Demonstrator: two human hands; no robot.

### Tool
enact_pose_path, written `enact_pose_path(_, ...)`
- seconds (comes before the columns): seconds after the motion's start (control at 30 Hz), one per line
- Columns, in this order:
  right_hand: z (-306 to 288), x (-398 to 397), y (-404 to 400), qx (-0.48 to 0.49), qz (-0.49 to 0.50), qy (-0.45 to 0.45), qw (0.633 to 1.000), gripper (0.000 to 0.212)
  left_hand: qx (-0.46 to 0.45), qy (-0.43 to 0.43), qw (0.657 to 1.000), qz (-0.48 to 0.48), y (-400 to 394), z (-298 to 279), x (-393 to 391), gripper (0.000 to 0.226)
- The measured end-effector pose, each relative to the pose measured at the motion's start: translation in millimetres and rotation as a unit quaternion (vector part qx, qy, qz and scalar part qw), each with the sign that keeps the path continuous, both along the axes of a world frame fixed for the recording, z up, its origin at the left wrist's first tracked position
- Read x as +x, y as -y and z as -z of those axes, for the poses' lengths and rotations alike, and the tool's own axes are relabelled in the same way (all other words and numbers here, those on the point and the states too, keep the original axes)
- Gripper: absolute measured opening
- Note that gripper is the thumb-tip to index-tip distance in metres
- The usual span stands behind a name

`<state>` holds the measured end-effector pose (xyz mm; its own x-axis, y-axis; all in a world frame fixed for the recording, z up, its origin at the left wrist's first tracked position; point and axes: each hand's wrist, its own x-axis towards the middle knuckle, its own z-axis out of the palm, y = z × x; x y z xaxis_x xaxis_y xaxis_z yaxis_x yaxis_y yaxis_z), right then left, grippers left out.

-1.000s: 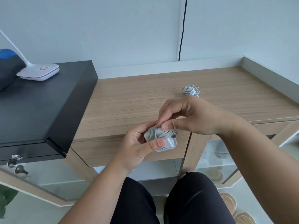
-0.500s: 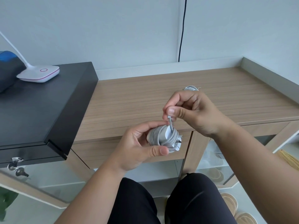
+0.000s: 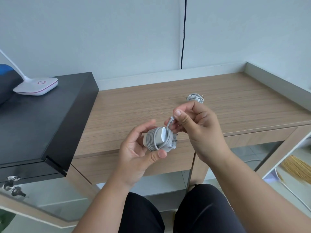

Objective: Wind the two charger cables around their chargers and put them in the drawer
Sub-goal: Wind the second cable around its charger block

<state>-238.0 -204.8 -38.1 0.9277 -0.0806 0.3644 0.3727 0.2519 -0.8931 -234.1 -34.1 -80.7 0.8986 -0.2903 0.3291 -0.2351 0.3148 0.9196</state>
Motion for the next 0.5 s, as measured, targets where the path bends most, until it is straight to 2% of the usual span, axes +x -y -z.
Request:
enact_pose_path(0.07,2,-3,-4,0.01,0.013,0.004,1.0,0.005,-0.015,-0.023,1.0,-0.006,2,5,0,0.07)
enact_pose_path(0.23,6,-9,-12,0.055,0.039,0.002,0.998,0.014,0.016,-0.018,0.999,-0.026,14,12,-7,0.058)
enact_pose_path(0.3,7,-11,-12,0.064,0.041,-0.002,0.997,0.019,0.009,-0.054,0.998,-0.025,17,12,-11,0.056)
enact_pose_path(0.5,12,-15,-5,0.071,0.065,-0.009,0.995,0.012,-0.045,-0.088,0.995,0.003,19,5,-17,0.062)
